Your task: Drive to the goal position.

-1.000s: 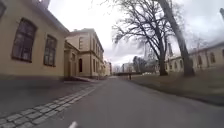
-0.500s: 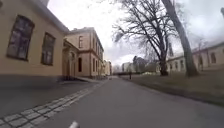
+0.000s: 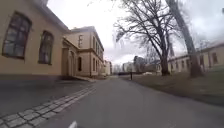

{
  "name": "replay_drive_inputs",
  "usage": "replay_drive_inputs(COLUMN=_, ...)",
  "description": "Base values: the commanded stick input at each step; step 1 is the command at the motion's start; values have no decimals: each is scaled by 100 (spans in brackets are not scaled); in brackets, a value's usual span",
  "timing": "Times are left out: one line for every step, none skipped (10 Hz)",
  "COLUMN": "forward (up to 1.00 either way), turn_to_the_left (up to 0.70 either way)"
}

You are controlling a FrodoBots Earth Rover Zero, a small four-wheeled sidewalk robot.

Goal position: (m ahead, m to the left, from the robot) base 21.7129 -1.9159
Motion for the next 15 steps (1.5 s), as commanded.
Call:
replay_drive_inputs(forward=70, turn_to_the_left=0)
replay_drive_inputs(forward=70, turn_to_the_left=0)
replay_drive_inputs(forward=70, turn_to_the_left=0)
replay_drive_inputs(forward=70, turn_to_the_left=0)
replay_drive_inputs(forward=70, turn_to_the_left=0)
replay_drive_inputs(forward=70, turn_to_the_left=0)
replay_drive_inputs(forward=70, turn_to_the_left=0)
replay_drive_inputs(forward=70, turn_to_the_left=0)
replay_drive_inputs(forward=70, turn_to_the_left=0)
replay_drive_inputs(forward=70, turn_to_the_left=0)
replay_drive_inputs(forward=70, turn_to_the_left=-1)
replay_drive_inputs(forward=70, turn_to_the_left=-9)
replay_drive_inputs(forward=70, turn_to_the_left=-34)
replay_drive_inputs(forward=70, turn_to_the_left=-35)
replay_drive_inputs(forward=70, turn_to_the_left=-35)
